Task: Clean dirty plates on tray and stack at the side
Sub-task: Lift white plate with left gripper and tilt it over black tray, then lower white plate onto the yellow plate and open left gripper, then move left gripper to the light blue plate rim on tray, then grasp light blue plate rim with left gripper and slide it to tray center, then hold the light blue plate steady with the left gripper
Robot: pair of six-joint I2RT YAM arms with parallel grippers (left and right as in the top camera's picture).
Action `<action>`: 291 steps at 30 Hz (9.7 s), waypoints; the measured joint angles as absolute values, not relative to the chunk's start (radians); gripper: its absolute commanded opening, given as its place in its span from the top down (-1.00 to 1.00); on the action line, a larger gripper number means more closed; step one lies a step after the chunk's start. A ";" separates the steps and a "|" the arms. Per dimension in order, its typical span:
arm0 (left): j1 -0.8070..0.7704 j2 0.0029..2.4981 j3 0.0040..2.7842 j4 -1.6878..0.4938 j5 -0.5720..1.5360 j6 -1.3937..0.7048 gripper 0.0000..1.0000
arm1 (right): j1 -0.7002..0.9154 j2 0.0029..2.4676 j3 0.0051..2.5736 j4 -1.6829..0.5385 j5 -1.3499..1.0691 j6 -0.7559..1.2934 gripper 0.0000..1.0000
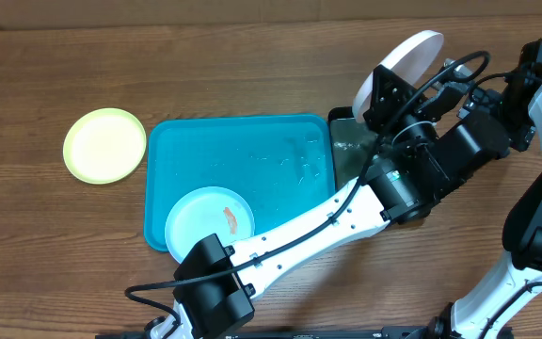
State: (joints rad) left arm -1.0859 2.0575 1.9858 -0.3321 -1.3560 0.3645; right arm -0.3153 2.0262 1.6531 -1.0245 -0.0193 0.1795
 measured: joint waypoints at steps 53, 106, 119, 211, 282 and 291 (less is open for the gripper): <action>0.379 2.051 1.839 -1.354 0.278 -0.468 0.92 | -0.315 2.026 1.653 -1.024 -0.020 0.179 -1.00; 0.473 2.051 1.735 -1.518 0.224 -0.385 0.91 | -0.315 2.026 1.653 -1.024 -0.020 0.179 -1.00; 0.158 1.948 1.634 -1.613 0.273 -0.296 0.91 | -0.315 2.026 1.653 -1.024 -0.020 0.180 -1.00; -0.030 1.590 0.875 -0.744 0.159 -0.655 0.92 | -0.315 2.026 1.653 -1.024 -0.020 0.179 -1.00; -0.204 1.757 1.100 -0.756 0.115 -0.501 0.49 | -0.315 2.026 1.653 -1.024 -0.020 0.179 -1.00; -0.204 1.757 1.079 -0.732 0.111 -0.501 0.66 | -0.315 2.026 1.653 -1.024 -0.020 0.179 -1.00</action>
